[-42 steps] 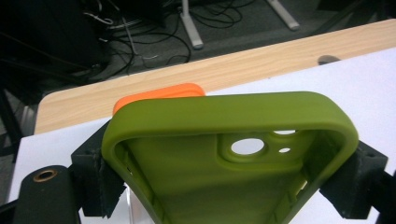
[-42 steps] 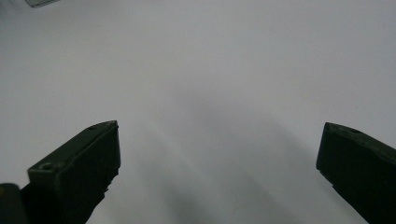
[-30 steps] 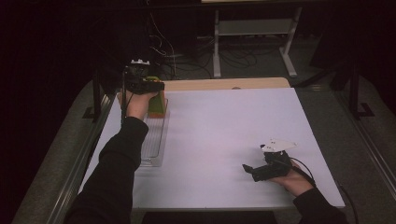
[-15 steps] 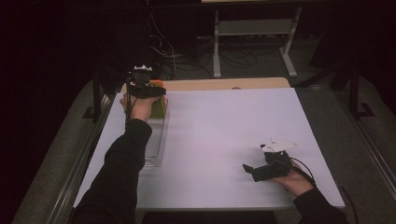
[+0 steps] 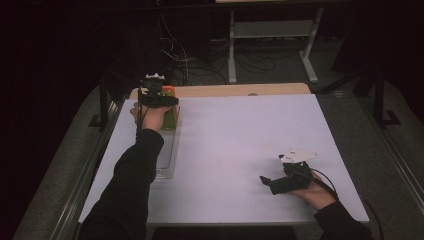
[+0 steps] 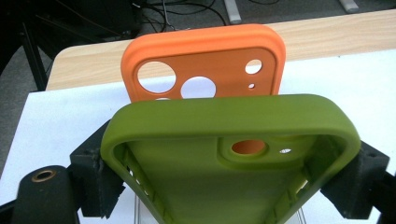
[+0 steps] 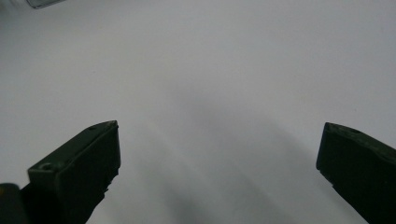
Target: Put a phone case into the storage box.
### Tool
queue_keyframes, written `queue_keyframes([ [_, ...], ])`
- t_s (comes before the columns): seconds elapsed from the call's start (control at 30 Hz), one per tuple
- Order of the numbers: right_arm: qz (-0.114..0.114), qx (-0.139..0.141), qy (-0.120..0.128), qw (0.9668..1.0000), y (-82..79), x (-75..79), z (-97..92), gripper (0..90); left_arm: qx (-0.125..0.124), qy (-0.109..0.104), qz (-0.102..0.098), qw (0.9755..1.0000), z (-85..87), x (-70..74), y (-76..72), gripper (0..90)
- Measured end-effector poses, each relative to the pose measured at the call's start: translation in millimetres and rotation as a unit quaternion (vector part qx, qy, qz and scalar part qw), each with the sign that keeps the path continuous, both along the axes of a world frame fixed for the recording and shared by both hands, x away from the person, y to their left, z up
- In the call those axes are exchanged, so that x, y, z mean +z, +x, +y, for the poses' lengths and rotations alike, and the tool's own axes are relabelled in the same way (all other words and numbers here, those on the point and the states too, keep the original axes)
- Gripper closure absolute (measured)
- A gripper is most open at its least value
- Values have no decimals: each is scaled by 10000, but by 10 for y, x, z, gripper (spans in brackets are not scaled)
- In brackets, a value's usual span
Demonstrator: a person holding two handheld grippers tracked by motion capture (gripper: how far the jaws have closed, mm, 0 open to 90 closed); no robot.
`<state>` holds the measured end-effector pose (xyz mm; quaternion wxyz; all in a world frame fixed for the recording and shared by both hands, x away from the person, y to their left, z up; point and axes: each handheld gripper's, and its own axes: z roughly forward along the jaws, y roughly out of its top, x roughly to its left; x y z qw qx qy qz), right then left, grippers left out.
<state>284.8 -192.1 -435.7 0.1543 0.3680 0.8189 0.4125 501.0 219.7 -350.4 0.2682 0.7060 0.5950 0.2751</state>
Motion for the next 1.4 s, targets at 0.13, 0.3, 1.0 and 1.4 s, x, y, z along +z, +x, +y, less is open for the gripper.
queue_keyframes([
  [0.13, 0, -14, 14, 10000, 1, 1, -5, 0, 5, -9, 18, 10000, -9, -34, 15, 137],
  [0.3, -5, -29, 32, 10000, 1, 4, -7, 0, 70, 81, 9, 9999, -9, -61, 28, 134],
  [1.0, -3, 13, 4, 10000, -1, 2, -5, 0, 189, 84, 11, 9998, -2, -122, 76, 49],
  [1.4, 2, 7, 6, 10000, 0, 2, -5, 0, 84, -91, -38, 9999, 40, -79, 59, 3],
])
